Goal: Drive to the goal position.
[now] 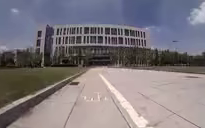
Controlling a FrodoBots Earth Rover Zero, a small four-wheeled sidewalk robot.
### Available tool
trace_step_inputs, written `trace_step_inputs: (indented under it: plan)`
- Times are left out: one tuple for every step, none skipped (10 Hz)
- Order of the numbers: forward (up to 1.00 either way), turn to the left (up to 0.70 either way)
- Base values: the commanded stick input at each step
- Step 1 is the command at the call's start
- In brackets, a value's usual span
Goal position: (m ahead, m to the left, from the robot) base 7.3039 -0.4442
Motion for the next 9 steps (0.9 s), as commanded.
trace_step_inputs:
  plan:
    - [0.5,0.0]
    - [0.5,0.0]
    - [0.5,0.0]
    - [0.5,0.0]
    - [0.5,0.0]
    - [0.5,0.0]
    - [0.5,0.0]
    - [0.5,0.0]
    - [0.5,0.0]
